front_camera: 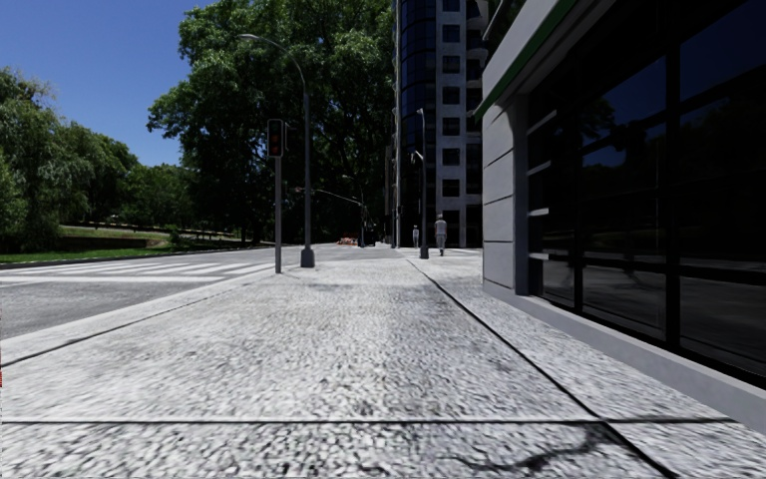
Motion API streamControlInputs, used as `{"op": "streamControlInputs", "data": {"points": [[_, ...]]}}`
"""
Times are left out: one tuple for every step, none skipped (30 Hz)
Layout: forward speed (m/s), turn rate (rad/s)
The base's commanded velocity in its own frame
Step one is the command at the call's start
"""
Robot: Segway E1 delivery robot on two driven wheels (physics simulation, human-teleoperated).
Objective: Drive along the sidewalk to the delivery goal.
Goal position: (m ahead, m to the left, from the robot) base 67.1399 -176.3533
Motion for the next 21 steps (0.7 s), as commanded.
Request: {"op": "streamControlInputs", "data": {"points": [[2.0,0.0],[2.0,0.0],[2.0,0.0],[2.0,0.0],[2.0,0.0],[2.0,0.0],[2.0,0.0],[2.0,0.0],[2.0,0.0],[2.0,0.0],[2.0,0.0],[2.0,0.0],[2.0,0.0],[2.0,0.0],[2.0,0.0],[2.0,0.0],[2.0,0.0],[2.0,0.0],[2.0,0.0],[2.0,0.0],[2.0,0.0]]}}
